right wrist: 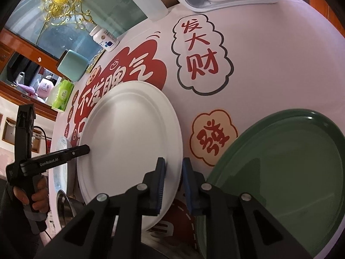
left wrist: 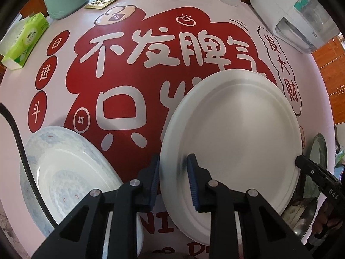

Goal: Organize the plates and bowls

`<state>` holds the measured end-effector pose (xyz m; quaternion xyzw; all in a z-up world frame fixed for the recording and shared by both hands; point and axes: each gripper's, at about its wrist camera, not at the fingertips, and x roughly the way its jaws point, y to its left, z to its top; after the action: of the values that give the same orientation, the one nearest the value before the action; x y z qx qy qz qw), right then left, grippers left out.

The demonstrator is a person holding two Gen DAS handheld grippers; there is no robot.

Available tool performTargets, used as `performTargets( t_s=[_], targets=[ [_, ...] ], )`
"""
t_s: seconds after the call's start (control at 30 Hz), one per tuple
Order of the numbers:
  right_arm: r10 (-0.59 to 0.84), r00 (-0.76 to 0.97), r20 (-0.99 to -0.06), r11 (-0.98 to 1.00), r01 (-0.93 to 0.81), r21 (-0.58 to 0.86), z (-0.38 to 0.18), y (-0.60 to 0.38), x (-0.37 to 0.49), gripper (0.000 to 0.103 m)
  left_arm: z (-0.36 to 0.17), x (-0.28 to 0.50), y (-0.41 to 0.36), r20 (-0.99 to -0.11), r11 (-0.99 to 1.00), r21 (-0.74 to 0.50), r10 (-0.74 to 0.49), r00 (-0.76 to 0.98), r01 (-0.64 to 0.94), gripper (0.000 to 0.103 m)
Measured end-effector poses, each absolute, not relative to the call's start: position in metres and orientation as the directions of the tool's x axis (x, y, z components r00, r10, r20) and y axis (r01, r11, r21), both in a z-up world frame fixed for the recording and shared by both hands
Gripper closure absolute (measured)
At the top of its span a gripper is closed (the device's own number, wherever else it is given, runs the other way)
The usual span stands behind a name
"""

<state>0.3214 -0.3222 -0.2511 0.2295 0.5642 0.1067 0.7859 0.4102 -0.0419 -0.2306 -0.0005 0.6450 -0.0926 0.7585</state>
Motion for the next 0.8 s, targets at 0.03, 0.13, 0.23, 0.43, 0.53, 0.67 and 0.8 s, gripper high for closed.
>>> performTargets(
  t_s=[0.03,0.13,0.23,0.43,0.53,0.67,0.8],
  targets=[
    [0.434,0.345,-0.832,0.864,0.1,0.493,-0.252,-0.324,0.321,0.088,-0.231,0.411,-0.044,-0.979,0.983,-0.116,-0.137,0.154,0.14,0.08],
    [0.442,0.359,-0.822,0.856,0.107,0.506,-0.249,-0.325,0.318,0.088,-0.231,0.411,-0.047,-0.98,0.986,-0.108,-0.128,0.155,0.13,0.08],
    [0.447,0.381,-0.809,0.853,0.091,0.514,-0.242,-0.324,0.316,0.088,-0.228,0.411,-0.049,-0.978,0.987,-0.099,-0.12,0.173,0.123,0.079],
    [0.469,0.434,-0.769,0.837,0.059,0.544,-0.226,-0.323,0.312,0.088,-0.216,0.411,-0.043,-0.97,0.99,-0.106,-0.124,0.21,0.097,0.078],
    [0.481,0.456,-0.749,0.828,0.044,0.559,-0.219,-0.321,0.31,0.088,-0.208,0.41,-0.041,-0.965,0.99,-0.11,-0.127,0.228,0.083,0.078],
    [0.495,0.474,-0.728,0.82,0.023,0.572,-0.21,-0.32,0.309,0.088,-0.194,0.407,-0.036,-0.956,0.991,-0.114,-0.129,0.264,0.072,0.078],
    [0.504,0.492,-0.711,0.815,0.004,0.58,-0.199,-0.318,0.305,0.088,-0.175,0.402,-0.03,-0.942,0.991,-0.12,-0.132,0.308,0.057,0.078]
  ],
)
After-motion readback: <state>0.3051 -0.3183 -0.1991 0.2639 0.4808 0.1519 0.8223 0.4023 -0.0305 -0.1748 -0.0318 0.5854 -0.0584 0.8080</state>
